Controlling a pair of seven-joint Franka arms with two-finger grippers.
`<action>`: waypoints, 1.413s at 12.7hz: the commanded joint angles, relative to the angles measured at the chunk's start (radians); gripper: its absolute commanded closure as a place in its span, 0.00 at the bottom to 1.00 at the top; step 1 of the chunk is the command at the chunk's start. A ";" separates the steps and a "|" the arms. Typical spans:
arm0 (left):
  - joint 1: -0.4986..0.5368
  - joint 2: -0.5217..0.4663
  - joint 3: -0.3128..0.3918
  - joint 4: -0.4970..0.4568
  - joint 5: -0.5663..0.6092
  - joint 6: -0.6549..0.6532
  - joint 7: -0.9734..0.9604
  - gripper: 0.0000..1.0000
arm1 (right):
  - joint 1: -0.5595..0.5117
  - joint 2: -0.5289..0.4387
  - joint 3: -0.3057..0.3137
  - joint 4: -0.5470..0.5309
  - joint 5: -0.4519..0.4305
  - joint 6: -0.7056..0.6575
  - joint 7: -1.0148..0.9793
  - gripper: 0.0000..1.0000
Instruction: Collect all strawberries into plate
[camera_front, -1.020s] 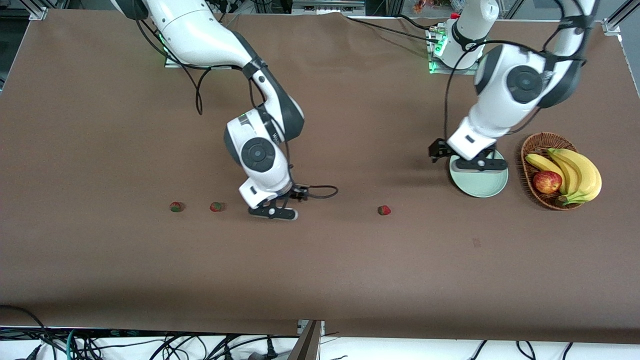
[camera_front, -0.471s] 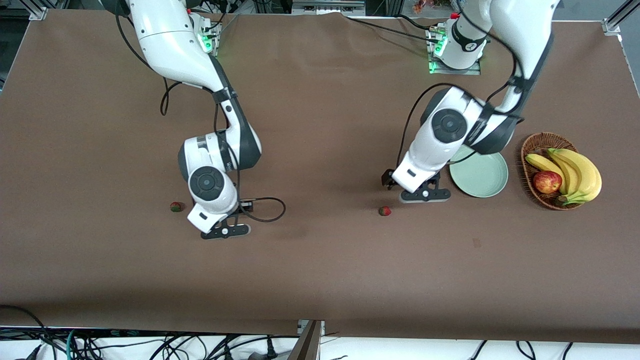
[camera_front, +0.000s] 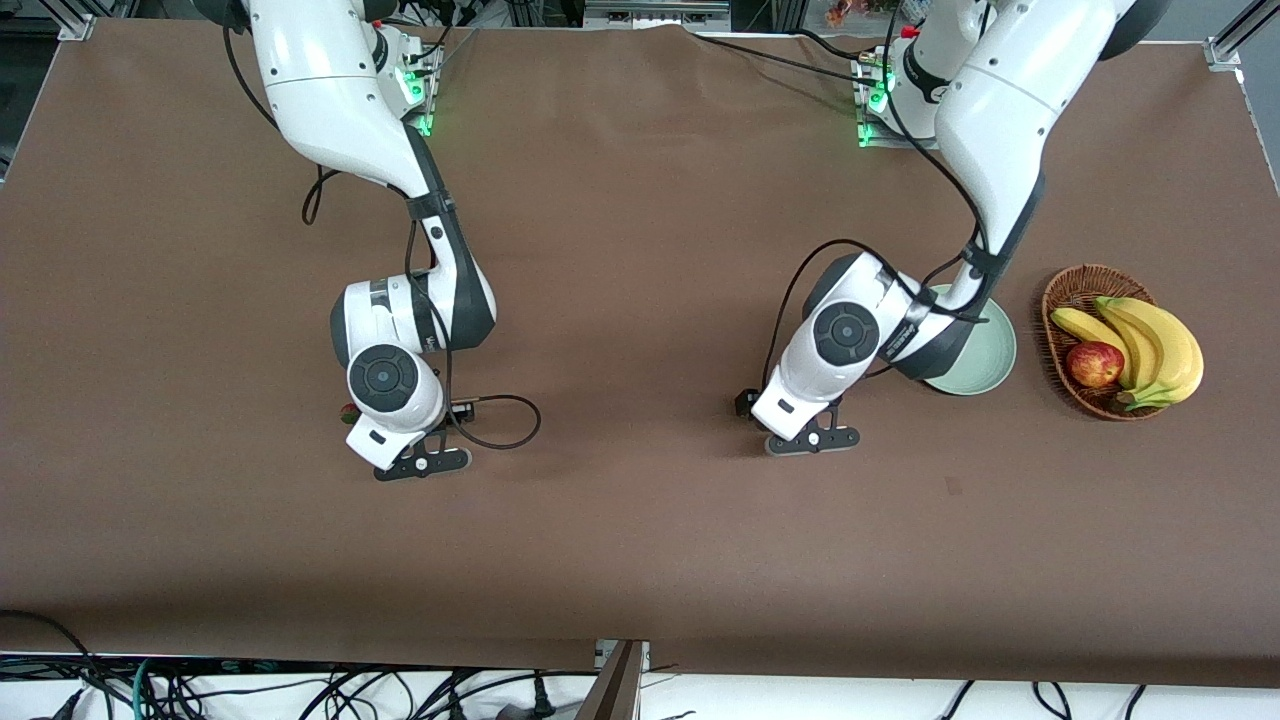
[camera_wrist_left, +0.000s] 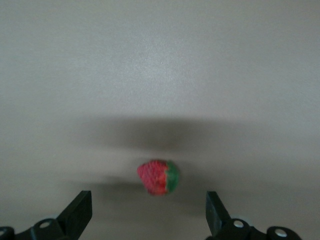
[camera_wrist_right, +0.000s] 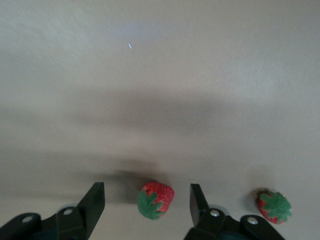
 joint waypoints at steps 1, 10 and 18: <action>-0.022 0.054 0.012 0.056 0.029 0.010 -0.022 0.00 | 0.003 -0.043 0.003 -0.088 0.021 0.030 -0.024 0.23; -0.027 0.077 0.019 0.069 0.027 0.008 -0.038 0.14 | 0.001 -0.063 0.003 -0.139 0.085 0.035 -0.068 0.54; -0.027 0.082 0.019 0.073 0.024 0.007 -0.067 0.70 | -0.011 -0.066 0.008 -0.128 0.087 0.047 -0.076 0.84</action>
